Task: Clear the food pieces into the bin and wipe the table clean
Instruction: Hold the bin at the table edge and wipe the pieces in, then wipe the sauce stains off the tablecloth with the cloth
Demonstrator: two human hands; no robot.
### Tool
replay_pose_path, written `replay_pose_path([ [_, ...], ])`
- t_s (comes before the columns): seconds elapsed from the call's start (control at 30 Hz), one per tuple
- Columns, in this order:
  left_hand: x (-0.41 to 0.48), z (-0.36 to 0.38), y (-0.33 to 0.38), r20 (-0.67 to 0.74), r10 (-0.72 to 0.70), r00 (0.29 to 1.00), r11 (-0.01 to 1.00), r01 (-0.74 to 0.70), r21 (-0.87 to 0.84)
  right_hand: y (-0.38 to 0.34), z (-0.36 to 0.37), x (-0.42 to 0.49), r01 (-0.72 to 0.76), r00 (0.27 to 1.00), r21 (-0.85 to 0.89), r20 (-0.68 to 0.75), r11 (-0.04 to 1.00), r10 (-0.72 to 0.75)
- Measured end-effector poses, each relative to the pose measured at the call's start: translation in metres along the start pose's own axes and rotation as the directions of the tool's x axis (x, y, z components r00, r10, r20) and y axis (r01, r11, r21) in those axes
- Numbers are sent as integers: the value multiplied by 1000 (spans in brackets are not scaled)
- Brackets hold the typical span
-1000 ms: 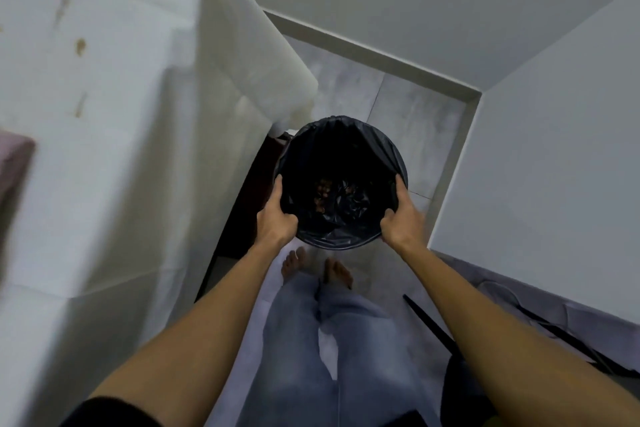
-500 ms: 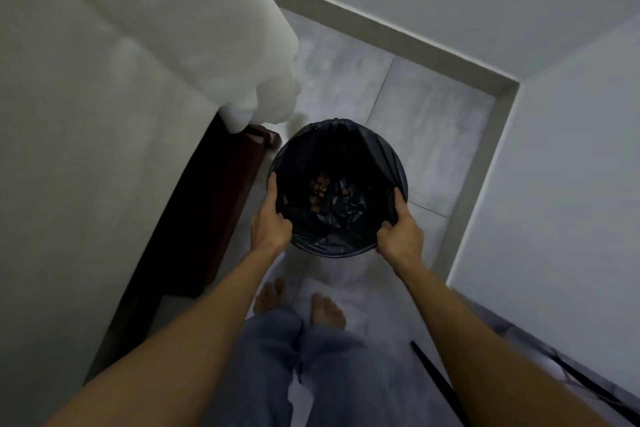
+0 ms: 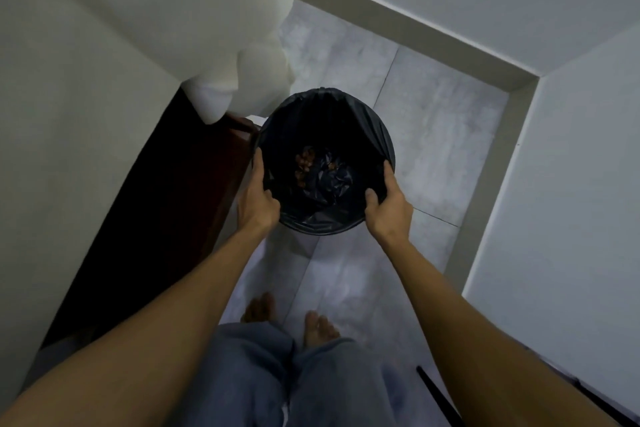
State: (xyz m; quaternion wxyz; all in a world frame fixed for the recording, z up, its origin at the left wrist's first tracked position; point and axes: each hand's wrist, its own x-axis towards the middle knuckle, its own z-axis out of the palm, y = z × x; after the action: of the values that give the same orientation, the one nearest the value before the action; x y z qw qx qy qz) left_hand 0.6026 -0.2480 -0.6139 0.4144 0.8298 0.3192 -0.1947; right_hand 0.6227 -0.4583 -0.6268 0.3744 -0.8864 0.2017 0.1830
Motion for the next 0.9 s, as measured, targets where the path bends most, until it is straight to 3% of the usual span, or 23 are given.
replay_pose_path([
  [0.17,-15,-17,9,17,77,997,997,-78,15,-21,-14,-22,-15,999,0,40,1000,15],
  [0.33,-88,-56,44,37,152,988,988,-153,25,-72,-56,-81,-57,997,29,61,998,55],
  [0.53,-211,-128,119,74,253,965,967,-251,-38,-162,-125,-181,53,995,86,81,995,-60],
  [0.7,-312,-199,163,14,218,976,974,-216,-68,-230,-179,-262,107,986,154,109,982,-125],
  [0.9,-400,-276,184,-92,275,957,947,-286,-144,-289,-225,-340,182,963,161,170,970,-209],
])
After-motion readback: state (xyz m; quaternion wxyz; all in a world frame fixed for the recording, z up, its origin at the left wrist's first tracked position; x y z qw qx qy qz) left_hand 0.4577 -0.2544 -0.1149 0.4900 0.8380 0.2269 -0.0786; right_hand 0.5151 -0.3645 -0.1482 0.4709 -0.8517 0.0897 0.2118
